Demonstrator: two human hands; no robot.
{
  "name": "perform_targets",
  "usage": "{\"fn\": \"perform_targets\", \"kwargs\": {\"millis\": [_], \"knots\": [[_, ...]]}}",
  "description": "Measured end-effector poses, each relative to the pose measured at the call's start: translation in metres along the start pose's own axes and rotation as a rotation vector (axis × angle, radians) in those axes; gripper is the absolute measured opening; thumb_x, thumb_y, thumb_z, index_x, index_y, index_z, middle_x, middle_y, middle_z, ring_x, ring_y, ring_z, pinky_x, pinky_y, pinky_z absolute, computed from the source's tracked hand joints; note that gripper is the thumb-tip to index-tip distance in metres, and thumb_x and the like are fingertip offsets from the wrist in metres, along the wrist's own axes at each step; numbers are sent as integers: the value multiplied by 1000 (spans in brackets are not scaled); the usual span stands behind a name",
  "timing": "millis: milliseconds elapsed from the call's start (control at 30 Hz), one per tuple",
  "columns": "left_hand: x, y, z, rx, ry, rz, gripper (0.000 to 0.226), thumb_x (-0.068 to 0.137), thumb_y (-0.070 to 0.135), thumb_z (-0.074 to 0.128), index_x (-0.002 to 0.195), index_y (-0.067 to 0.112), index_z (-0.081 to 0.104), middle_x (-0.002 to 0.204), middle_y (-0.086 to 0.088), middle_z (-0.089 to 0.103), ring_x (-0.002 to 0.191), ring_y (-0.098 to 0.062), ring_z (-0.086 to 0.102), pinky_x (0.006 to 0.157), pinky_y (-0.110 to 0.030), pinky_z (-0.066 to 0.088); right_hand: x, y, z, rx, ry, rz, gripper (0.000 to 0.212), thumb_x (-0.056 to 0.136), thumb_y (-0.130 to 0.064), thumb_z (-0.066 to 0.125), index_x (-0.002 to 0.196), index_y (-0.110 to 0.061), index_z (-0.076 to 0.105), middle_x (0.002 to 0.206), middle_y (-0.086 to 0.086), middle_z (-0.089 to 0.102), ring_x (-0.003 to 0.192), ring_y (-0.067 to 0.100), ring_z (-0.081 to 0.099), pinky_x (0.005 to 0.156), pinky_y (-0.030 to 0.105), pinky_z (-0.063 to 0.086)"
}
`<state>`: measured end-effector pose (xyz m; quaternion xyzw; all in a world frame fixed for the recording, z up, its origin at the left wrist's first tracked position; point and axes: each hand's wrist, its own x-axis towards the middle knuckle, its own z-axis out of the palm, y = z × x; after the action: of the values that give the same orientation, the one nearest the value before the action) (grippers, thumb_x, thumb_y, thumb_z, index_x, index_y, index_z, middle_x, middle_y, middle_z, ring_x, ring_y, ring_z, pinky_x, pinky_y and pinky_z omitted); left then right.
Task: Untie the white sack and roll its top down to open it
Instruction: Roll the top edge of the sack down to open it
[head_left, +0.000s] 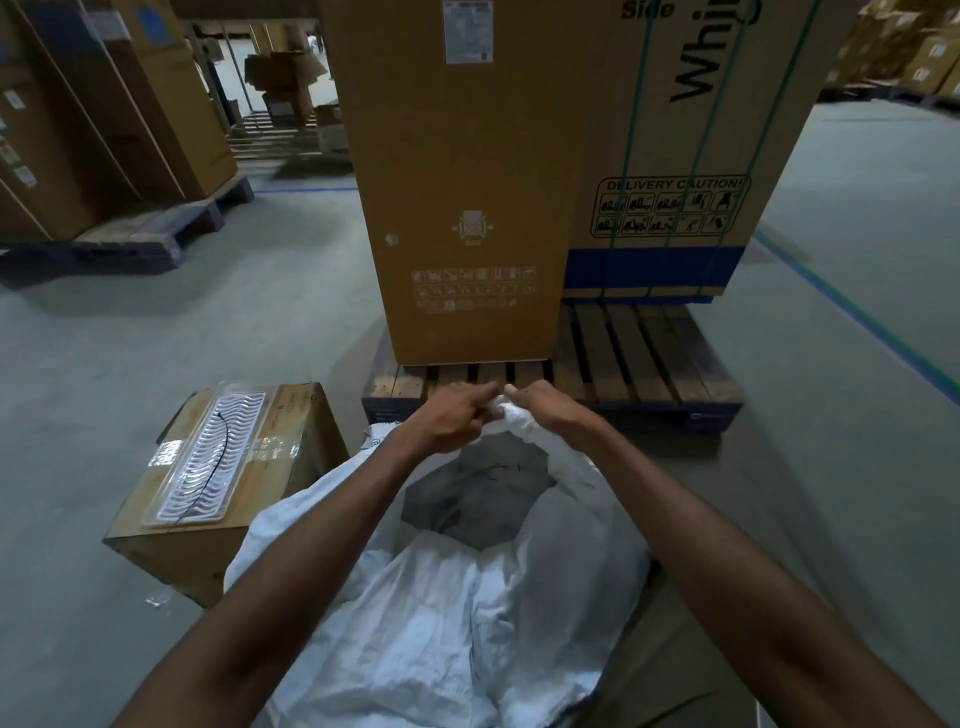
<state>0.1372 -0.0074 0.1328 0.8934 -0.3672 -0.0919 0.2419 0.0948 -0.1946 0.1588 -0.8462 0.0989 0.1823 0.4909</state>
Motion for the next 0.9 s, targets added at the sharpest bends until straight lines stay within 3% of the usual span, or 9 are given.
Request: {"fn": "perform_targets", "kwargs": {"millis": [133,267,367,433,500,600,700,800,900], "knots": [[5,1,4,-89,71,-160,33,108,27,42,112,10,70,98,-3,66,84,-23,58,80,-41,47,-7,9,10,-261,158,-168,52,104,-60,40,113,-14,63,100,4,63,88,19,59,73,34,46],[12,-10,1,-242,-30,-283,35,101,24,44,74,8,59,67,-8,49,59,-18,38,66,-41,35,-21,27,28,-620,387,-287,27,105,-49,49,98,-23,52,89,-1,62,78,19,60,63,36,48],[12,-10,5,-152,-165,-226,45,105,44,37,108,12,68,104,-14,66,90,-24,58,82,-44,45,-14,29,31,-633,413,-238,28,107,-44,45,91,-25,58,87,3,68,77,22,64,71,42,55],[7,-7,8,-45,-139,-137,52,104,57,30,131,22,58,133,-8,56,120,-25,48,96,-45,43,-6,23,20,-400,292,-85,39,107,-49,43,105,-18,67,100,5,69,89,23,66,83,44,57],[2,-5,11,-108,-91,-29,49,106,57,34,138,26,55,137,-2,54,122,-19,47,95,-35,43,-1,17,8,-141,120,49,52,106,-52,43,127,-10,66,120,11,68,105,27,66,89,44,55],[1,-1,17,-36,15,-22,35,107,43,41,115,19,66,110,-3,64,98,-19,54,87,-44,50,0,13,5,-12,99,67,57,106,-55,42,126,-9,68,118,12,71,106,30,67,86,41,53],[9,1,19,8,146,-161,37,100,32,45,77,12,65,73,1,57,70,-22,52,74,-47,52,-10,22,17,-353,297,-201,52,105,-59,40,113,-15,67,102,3,66,92,21,61,77,37,50],[18,-9,14,-184,127,-353,39,97,36,46,67,12,58,68,-5,53,63,-23,46,67,-41,42,-30,37,30,-714,529,-371,40,106,-54,39,109,-18,57,99,-1,59,81,20,56,67,34,40],[18,-17,16,-319,15,-347,54,100,48,44,78,3,63,75,-12,57,68,-23,48,70,-42,41,-30,48,31,-857,554,-388,33,107,-47,42,103,-19,60,95,6,70,78,28,67,60,33,37]]}}
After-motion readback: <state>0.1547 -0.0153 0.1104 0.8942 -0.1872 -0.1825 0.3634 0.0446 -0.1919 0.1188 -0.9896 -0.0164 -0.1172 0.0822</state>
